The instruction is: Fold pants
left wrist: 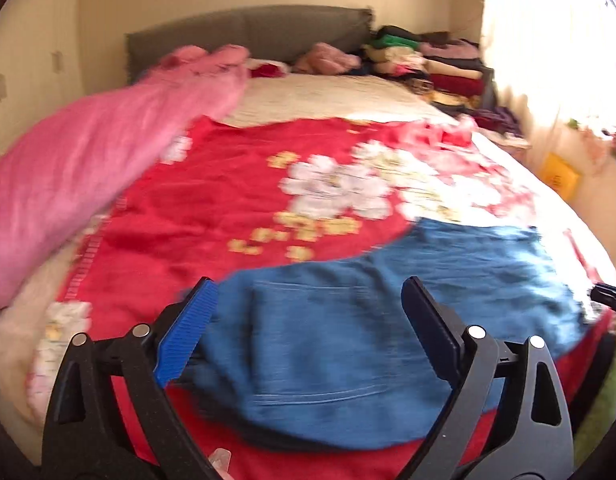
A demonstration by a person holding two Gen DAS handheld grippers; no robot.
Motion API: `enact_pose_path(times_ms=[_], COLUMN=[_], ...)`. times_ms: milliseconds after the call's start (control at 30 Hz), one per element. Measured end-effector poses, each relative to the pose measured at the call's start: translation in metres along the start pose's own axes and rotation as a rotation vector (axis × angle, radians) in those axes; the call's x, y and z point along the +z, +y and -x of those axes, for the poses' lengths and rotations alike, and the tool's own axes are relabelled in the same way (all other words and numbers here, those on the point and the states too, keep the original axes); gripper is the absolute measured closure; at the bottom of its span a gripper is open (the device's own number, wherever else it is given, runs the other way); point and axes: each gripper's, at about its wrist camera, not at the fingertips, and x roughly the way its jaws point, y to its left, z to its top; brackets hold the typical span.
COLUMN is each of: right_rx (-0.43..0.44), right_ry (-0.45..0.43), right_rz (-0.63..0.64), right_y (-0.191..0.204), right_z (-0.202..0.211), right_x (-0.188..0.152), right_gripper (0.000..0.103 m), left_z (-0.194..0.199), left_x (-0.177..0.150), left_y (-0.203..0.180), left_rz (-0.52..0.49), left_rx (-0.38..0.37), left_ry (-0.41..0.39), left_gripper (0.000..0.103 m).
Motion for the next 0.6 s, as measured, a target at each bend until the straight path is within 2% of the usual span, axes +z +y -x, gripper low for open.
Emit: enact_pose_path(times_ms=[100,167,333,400,500,600], right_rx=[-0.004,-0.007,-0.013,-0.033,-0.044,-0.019], right_ry=[-0.035,-0.051,-0.04,-0.024,0.012,0.04], right_rz=[-0.005,-0.033,-0.1,-0.116,-0.142,-0.194], right_y=[-0.004,-0.013,-0.035,-0.043,-0.056,-0.068], right_z=[-0.002,-0.008,-0.031,-0.043,-0.063,-0.08], right_x=[0.021,0.038,0.07,0.081,0.091,0.095], right_gripper=[0.057,0.057,0.056,0.056,0.056,0.056], left_z=[-0.025,-0.039,-0.081,-0.096,-0.101,-0.093], left_x=[-0.001,-0.006,-0.027,-0.04,-0.047,-0.036], left_y=[-0.026,-0.042,-0.07,-0.067,-0.055,-0.054], left_rz=[0.021,0.009,-0.058,-0.064,-0.062,-0.039], left_rx=[-0.165,-0.217,-0.197,-0.148,-0.131,-0.151], left_ry=[0.075,0.115,0.236,0.282,0.274,0.279], left_gripper=[0.015,0.015,0.015,0.015,0.015,0.015])
